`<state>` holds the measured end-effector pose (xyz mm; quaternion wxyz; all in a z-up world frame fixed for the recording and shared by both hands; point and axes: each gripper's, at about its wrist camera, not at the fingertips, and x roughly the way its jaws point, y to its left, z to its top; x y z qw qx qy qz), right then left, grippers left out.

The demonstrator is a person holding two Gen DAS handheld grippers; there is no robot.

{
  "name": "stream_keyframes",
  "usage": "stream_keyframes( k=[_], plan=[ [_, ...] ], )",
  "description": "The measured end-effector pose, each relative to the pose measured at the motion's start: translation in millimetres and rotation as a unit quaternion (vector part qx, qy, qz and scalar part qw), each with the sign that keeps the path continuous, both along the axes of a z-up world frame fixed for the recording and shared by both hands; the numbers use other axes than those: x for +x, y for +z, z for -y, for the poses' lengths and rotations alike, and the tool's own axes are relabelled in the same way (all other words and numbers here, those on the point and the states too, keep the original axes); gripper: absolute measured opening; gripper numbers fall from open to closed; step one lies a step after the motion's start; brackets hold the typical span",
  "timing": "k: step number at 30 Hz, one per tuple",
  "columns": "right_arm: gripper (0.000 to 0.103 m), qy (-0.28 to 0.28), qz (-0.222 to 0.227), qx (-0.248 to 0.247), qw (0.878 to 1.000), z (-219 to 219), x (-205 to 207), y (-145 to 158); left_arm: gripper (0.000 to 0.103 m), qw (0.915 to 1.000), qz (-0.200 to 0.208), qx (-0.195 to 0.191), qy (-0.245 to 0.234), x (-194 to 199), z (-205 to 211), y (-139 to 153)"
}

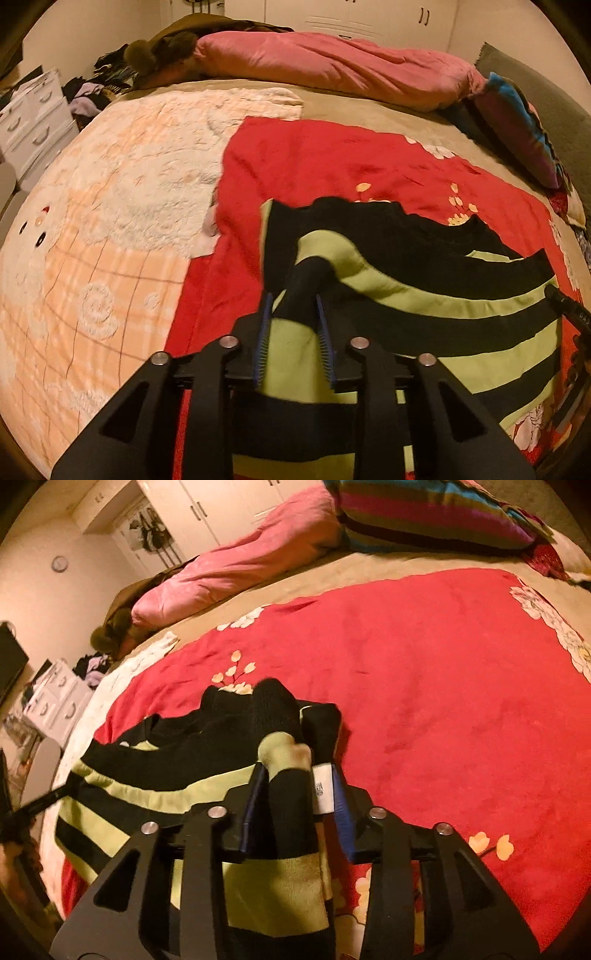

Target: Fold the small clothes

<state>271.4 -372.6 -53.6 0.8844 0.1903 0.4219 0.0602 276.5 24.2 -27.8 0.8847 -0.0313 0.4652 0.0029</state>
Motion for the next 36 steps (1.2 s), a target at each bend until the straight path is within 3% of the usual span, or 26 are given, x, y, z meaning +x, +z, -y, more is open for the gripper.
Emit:
stream_keyframes(
  k=[14,17,19,25,27,30,31,32,33,36],
  plan=[
    [0.058,-0.036,0.016,0.029,0.999,20.1,-6.4,16.1,0.028,0.9979,0.008,-0.053,0.037,-70.2,-41.4,-0.3],
    [0.065,-0.024,0.018,0.031,0.999,16.8,-8.4,21.0,0.042,0.9974,0.0,-0.06,0.041,-86.5,-47.4,-6.7],
    [0.067,-0.013,0.021,0.03,0.999,12.0,-10.5,24.4,0.042,0.9975,-0.001,-0.059,0.04,-92.4,-49.4,-8.6],
    [0.073,0.004,0.016,0.031,0.999,5.5,-22.1,26.6,0.043,0.9975,0.001,-0.06,0.038,-83.9,-48.3,-8.8],
    [0.075,0.009,0.009,0.031,0.999,3.7,-29.4,22.9,0.052,0.9975,-0.004,-0.061,0.036,-76.6,-46.9,-11.8],
    [0.076,0.022,-0.012,0.044,0.999,-1.0,-32.9,13.4,0.054,0.9973,-0.014,-0.066,0.029,-66.5,-41.6,-20.2],
    [0.076,0.026,-0.017,0.044,0.999,-3.6,-31.4,10.2,0.05,0.9976,-0.015,-0.062,0.027,-64.5,-37.6,-22.5],
    [0.077,0.032,-0.023,0.037,0.999,-7.5,-29.3,6.1,0.023,0.9978,-0.014,-0.06,0.022,-63.9,-33.5,-23.2],
    [0.077,0.038,-0.029,0.032,0.998,-9.7,-28.0,3.3,0.012,0.9982,-0.013,-0.056,0.015,-64.0,-28.9,-22.9],
    [0.077,0.059,-0.064,0.015,0.996,-16.8,-24.4,-12.1,0.01,0.9995,0.005,-0.031,-0.002,-70.0,-18.5,-15.2]
  ],
)
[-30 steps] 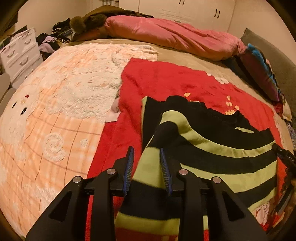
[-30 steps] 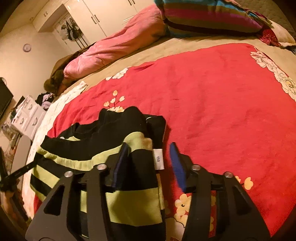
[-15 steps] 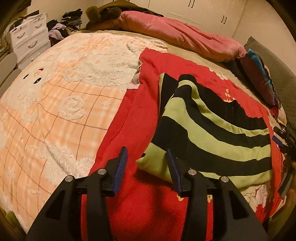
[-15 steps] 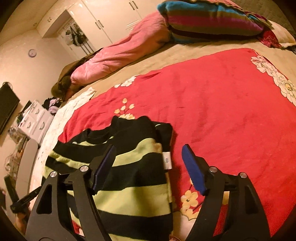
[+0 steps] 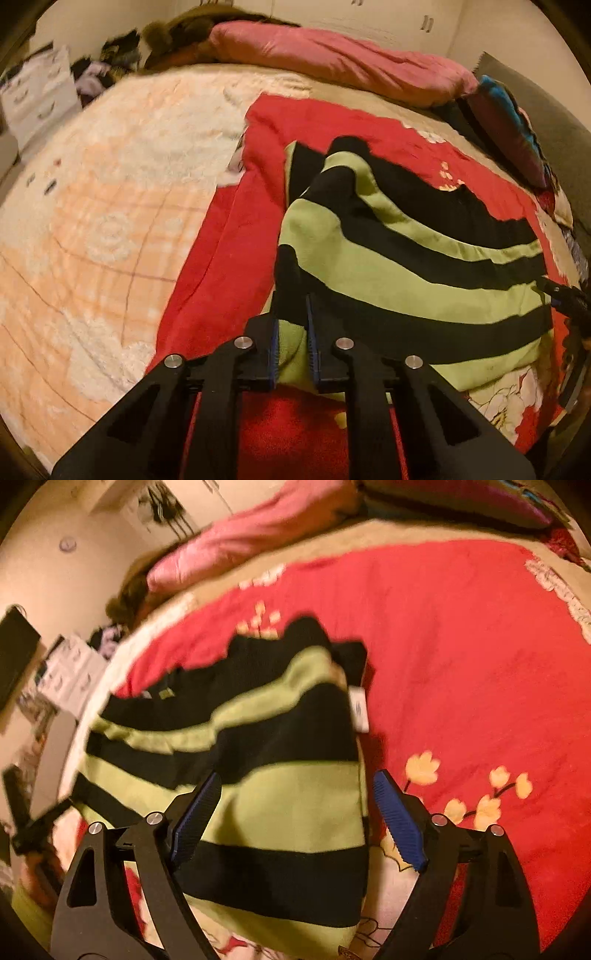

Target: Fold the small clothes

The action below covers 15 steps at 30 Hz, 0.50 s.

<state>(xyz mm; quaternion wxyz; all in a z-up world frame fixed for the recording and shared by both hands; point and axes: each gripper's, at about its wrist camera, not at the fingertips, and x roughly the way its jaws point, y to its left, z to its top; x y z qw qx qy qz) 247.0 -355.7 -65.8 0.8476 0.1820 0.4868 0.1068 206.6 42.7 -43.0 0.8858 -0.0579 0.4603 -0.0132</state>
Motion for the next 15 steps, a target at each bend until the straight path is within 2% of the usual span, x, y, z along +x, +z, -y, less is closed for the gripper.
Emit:
stream_keyframes(
  k=[2,4,6,9,12,15],
  plan=[
    [0.077,-0.002,-0.016,0.017,1.0,1.8,0.2,-6.3,0.01,0.9998,0.014,-0.005,0.013,-6.0,-7.9,6.8],
    [0.077,-0.006,-0.015,0.041,0.999,5.6,-1.1,-6.0,0.011,0.9993,0.005,-0.022,0.029,-9.3,-20.6,2.9],
    [0.077,-0.009,-0.013,0.04,0.999,6.8,-1.8,-5.8,0.011,0.9991,-0.016,-0.017,0.035,-7.1,-27.8,-12.1],
    [0.077,-0.005,-0.026,0.028,0.999,5.5,-1.4,-12.0,0.02,0.9981,-0.03,-0.021,0.049,-3.0,-34.8,-26.7],
    [0.077,-0.011,-0.031,0.031,0.999,7.9,-1.4,-13.2,0.029,0.9972,-0.014,-0.038,0.063,-8.5,-40.7,-20.6],
    [0.077,-0.02,-0.001,0.034,0.999,12.6,-2.4,-1.3,0.03,0.9977,0.017,-0.009,0.065,-19.4,-39.4,0.7]
  ],
)
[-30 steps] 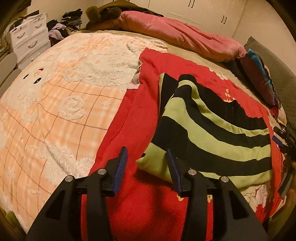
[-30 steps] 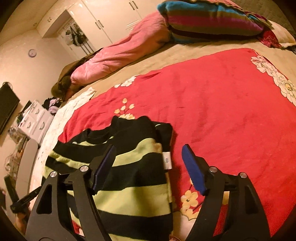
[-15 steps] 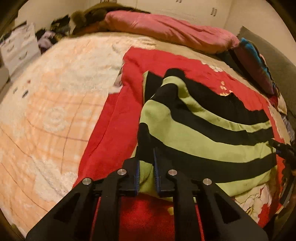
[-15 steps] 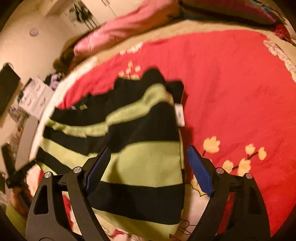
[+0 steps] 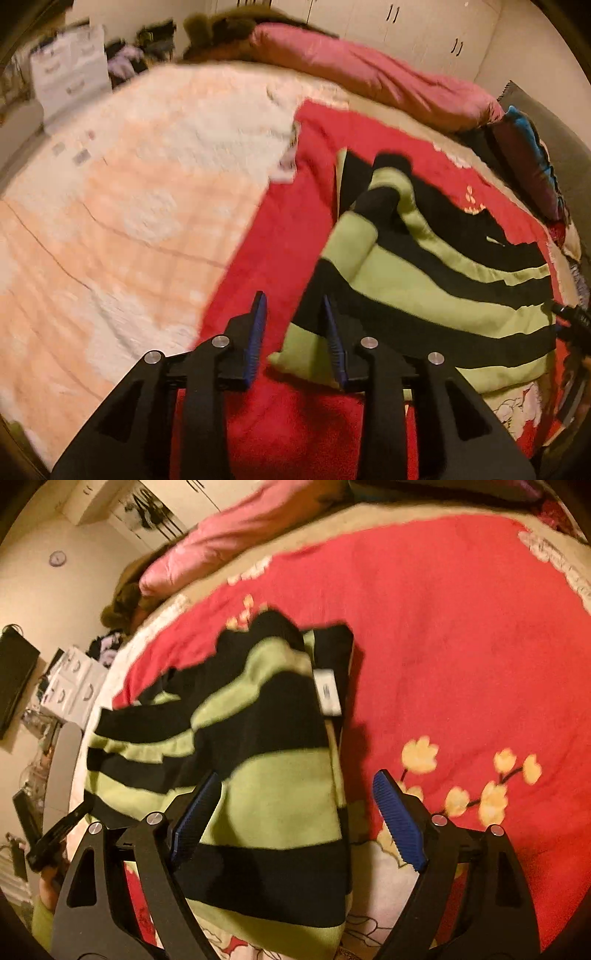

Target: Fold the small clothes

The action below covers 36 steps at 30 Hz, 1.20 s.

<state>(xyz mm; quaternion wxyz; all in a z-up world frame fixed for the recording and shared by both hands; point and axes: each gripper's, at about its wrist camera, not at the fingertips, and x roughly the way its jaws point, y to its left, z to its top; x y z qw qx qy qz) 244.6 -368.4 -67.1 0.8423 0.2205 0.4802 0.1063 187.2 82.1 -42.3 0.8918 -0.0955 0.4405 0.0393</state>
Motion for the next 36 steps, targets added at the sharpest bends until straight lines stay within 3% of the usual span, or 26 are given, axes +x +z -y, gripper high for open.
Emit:
stream_keyframes(
  k=[3,6,8,14,18,19,20,21,22,25,27,30,36],
  plan=[
    [0.077,-0.004,0.025,0.003,1.0,3.8,-0.8,8.8,0.03,0.9988,0.042,0.026,0.004,-9.2,6.0,28.6],
    [0.076,-0.018,0.039,0.003,0.999,7.6,1.6,9.4,0.03,0.9975,0.055,0.037,-0.024,-1.7,23.6,42.4],
    [0.067,-0.028,0.044,0.003,0.999,10.4,6.1,7.7,0.032,0.9964,0.058,0.036,-0.05,8.9,42.3,46.3],
    [0.061,-0.02,0.031,0.003,0.999,7.6,20.0,-4.7,0.043,0.9944,0.011,0.02,-0.103,55.8,90.4,25.8],
    [0.055,-0.018,0.028,0.012,0.999,5.9,21.7,-10.3,0.045,0.9929,-0.035,0.046,-0.105,83.9,102.9,-5.3],
    [0.042,-0.015,0.03,0.015,0.999,5.8,21.9,-10.0,0.046,0.9918,-0.04,0.058,-0.107,90.0,105.8,-11.5],
    [0.019,-0.009,0.032,0.02,0.999,4.4,21.9,-9.4,0.046,0.9912,-0.041,0.066,-0.107,94.5,107.1,-14.9],
    [0.008,0.0,0.035,0.024,0.999,2.4,22.2,-8.1,0.046,0.9912,-0.04,0.067,-0.107,97.4,106.9,-16.3],
    [0.005,0.007,0.04,0.026,0.999,0.2,21.7,-5.1,0.046,0.9915,-0.037,0.067,-0.105,101.2,106.1,-16.5],
    [0.004,-0.007,0.084,0.017,0.996,-2.6,14.5,15.8,0.046,0.9929,-0.03,0.061,-0.097,107.0,103.9,-14.2],
    [0.004,0.0,0.099,-0.018,0.995,-7.1,14.1,22.5,0.046,0.9931,-0.03,0.062,-0.095,111.1,104.3,-16.5],
    [0.008,-0.004,0.068,-0.056,0.996,-10.6,18.4,7.8,0.046,0.992,-0.034,0.071,-0.099,112.0,104.4,-23.5],
    [0.025,-0.028,0.031,-0.047,0.998,0.4,21.6,-8.9,0.047,0.9906,-0.029,0.077,-0.109,107.4,103.2,-23.1]
  ],
)
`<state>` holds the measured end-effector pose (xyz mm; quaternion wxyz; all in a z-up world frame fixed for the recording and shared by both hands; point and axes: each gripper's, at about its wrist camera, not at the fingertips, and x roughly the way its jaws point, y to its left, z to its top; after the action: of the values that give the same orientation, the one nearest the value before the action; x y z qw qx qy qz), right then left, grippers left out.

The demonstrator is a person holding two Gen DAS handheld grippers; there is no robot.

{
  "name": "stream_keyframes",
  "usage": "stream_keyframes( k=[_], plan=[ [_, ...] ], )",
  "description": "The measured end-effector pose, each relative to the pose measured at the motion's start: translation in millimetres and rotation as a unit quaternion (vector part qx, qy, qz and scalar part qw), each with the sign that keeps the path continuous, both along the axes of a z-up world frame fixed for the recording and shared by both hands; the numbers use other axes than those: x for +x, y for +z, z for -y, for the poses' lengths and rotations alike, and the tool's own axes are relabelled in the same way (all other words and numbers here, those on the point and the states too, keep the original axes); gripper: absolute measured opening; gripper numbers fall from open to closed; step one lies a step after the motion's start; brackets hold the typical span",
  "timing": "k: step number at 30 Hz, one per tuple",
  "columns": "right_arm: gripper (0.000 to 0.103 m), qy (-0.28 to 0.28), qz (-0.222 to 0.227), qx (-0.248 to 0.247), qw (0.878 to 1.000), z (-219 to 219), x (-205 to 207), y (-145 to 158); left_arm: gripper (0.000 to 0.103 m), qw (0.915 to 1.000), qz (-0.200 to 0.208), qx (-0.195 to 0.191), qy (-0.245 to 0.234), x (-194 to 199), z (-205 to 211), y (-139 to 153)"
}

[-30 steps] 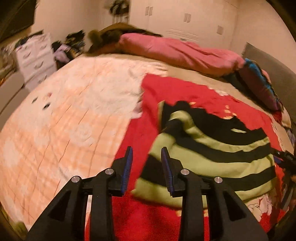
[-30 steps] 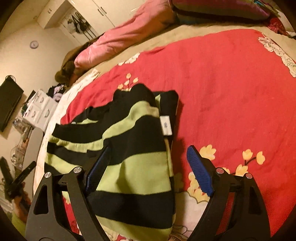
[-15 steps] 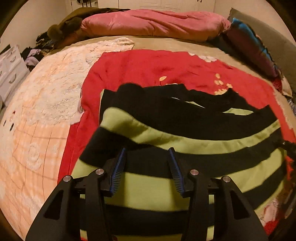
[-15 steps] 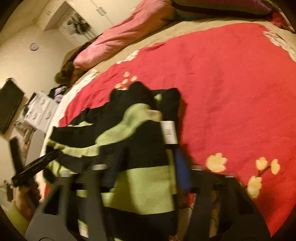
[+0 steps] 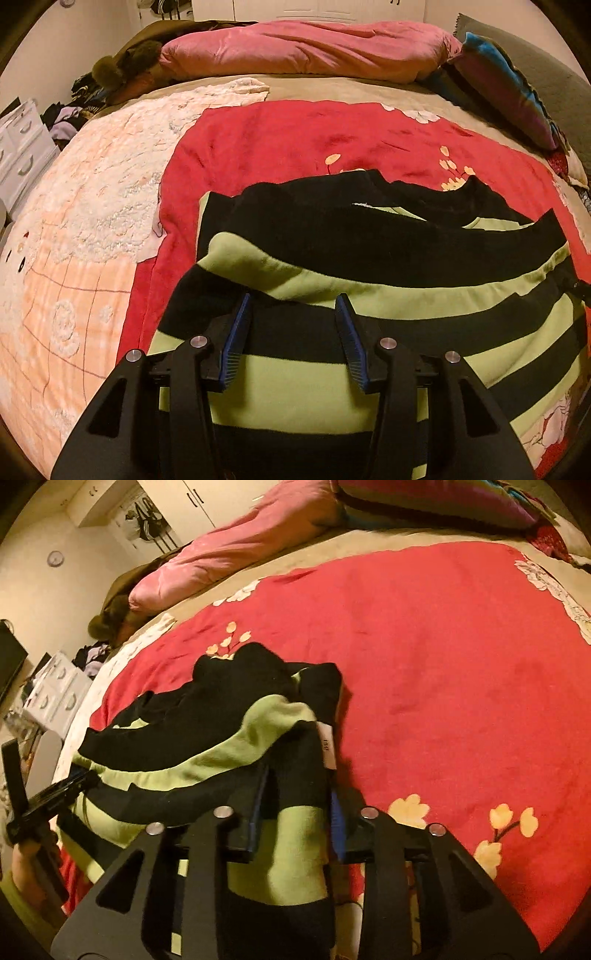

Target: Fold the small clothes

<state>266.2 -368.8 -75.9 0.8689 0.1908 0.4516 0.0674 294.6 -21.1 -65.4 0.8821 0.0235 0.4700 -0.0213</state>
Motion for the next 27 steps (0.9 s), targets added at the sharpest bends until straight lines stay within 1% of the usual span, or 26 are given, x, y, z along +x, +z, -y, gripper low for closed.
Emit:
stream_keyframes(
  k=[1,2,3,5,7,9,12,14,18,20,22,23,24,25,26,27],
  plan=[
    [0.025,0.0,0.0,-0.002,1.0,-0.7,-0.1,0.4,0.052,1.0,0.0,-0.003,0.001,-0.9,-1.2,1.3],
    [0.027,0.001,-0.001,-0.005,1.0,-2.1,-0.3,1.4,0.054,1.0,-0.001,-0.002,0.003,-1.8,-1.8,2.1],
    [0.029,0.001,-0.001,-0.008,1.0,-2.1,-1.0,2.1,0.054,1.0,-0.001,0.001,0.003,-2.5,-1.6,2.7],
    [0.036,-0.002,-0.002,-0.015,1.0,-3.0,-2.4,5.2,0.054,1.0,-0.003,0.008,0.001,-4.0,-0.2,3.1],
    [0.04,-0.01,-0.001,-0.007,1.0,1.1,-2.9,7.8,0.054,0.9999,-0.004,0.011,0.001,-5.3,0.3,3.3],
    [0.042,-0.015,-0.001,-0.003,1.0,3.3,-2.2,8.8,0.057,0.9999,-0.004,0.01,0.002,-6.6,-0.1,3.6],
    [0.051,-0.026,0.003,-0.002,1.0,8.1,-3.5,12.4,0.059,0.9999,-0.002,0.014,0.002,-8.7,1.1,3.7],
    [0.061,-0.033,0.012,0.006,0.999,11.7,-5.7,16.6,0.06,0.9997,0.0,0.023,0.0,-11.3,2.7,4.3],
    [0.069,-0.035,0.03,0.01,0.999,13.8,-8.6,26.3,0.062,0.9997,0.0,0.023,0.005,-17.9,1.8,7.7],
    [0.076,-0.036,0.038,0.007,0.999,13.1,-10.2,30.6,0.063,0.9997,0.002,0.023,0.009,-22.0,0.9,9.9],
    [0.08,-0.037,0.048,0.006,0.998,12.2,-11.7,35.1,0.063,0.9997,0.003,0.019,0.016,-26.9,-1.5,11.8],
    [0.084,-0.037,0.052,0.006,0.998,11.8,-12.7,37.2,0.064,0.9997,0.002,0.017,0.018,-29.1,-2.4,12.5],
    [0.086,-0.037,0.058,0.008,0.998,11.5,-13.5,39.5,0.066,0.9997,0.002,0.015,0.02,-31.4,-3.2,13.4],
    [0.091,-0.037,0.063,0.008,0.997,11.0,-14.2,42.0,0.07,0.9996,0.003,0.016,0.023,-35.3,-4.2,15.2],
    [0.092,-0.036,0.068,0.007,0.997,10.2,-15.3,44.8,0.074,0.9996,0.003,0.017,0.024,-36.9,-4.2,16.3],
    [0.093,-0.035,0.073,0.006,0.997,9.0,-16.2,47.1,0.074,0.9995,0.004,0.017,0.026,-39.3,-4.6,17.9]
  ],
)
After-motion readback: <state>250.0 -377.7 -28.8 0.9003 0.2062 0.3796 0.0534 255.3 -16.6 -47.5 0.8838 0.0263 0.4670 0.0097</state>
